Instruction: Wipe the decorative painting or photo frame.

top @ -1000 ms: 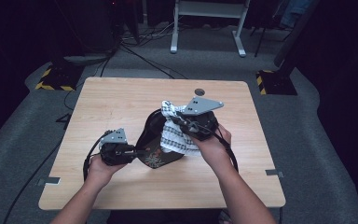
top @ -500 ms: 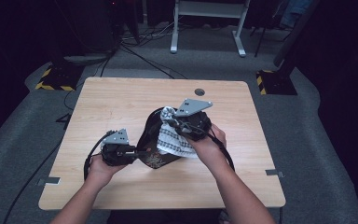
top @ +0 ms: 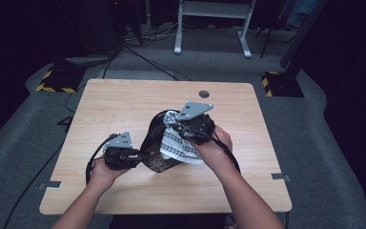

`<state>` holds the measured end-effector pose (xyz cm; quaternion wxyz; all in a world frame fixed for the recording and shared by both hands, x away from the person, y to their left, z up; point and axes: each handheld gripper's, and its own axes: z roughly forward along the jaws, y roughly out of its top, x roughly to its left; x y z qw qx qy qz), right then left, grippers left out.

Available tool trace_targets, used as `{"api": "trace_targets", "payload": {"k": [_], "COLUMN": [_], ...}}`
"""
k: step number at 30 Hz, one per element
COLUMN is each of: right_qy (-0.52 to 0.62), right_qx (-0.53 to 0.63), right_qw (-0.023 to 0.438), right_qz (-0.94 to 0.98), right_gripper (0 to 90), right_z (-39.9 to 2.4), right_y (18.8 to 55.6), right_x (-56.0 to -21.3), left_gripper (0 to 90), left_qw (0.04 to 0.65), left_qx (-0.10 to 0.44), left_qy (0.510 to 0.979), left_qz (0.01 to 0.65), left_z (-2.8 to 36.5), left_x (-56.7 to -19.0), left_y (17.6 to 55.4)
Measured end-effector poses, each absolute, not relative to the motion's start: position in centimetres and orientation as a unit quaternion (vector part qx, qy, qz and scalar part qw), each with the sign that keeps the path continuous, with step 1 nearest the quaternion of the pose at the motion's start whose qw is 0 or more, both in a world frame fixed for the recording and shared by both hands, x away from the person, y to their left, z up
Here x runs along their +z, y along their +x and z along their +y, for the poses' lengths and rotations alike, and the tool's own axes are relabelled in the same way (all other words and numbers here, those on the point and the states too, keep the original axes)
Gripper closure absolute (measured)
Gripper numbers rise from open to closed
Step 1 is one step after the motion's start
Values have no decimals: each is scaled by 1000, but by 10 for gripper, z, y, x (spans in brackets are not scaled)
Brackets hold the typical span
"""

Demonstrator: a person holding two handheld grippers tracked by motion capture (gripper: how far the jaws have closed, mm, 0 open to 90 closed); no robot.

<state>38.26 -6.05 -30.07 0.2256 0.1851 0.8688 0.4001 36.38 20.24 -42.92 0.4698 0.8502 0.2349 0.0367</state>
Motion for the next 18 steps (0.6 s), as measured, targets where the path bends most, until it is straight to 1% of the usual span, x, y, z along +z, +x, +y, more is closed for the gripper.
{"api": "trace_targets", "payload": {"k": [4,7,14,18], "right_qy": [178,177,179,180], "right_qx": [403,405,388,381], "right_qw": [233,230,210,202], "right_qz": [867,867,880,884], "right_gripper": [806,806,807,806], "right_z": [-58,-56,-55,-55], "right_y": [382,381,380,380], "right_x": [-294,-296,-321,-328], "left_gripper": [781,781,781,781], "left_qw": [468,467,467,467], "left_qx": [38,39,38,37], "left_qy": [852,852,851,852], "left_qz": [234,235,237,236], "left_z": [202,202,202,202], "left_x": [-429,-429,-429,-429], "left_y": [364,363,363,363]}}
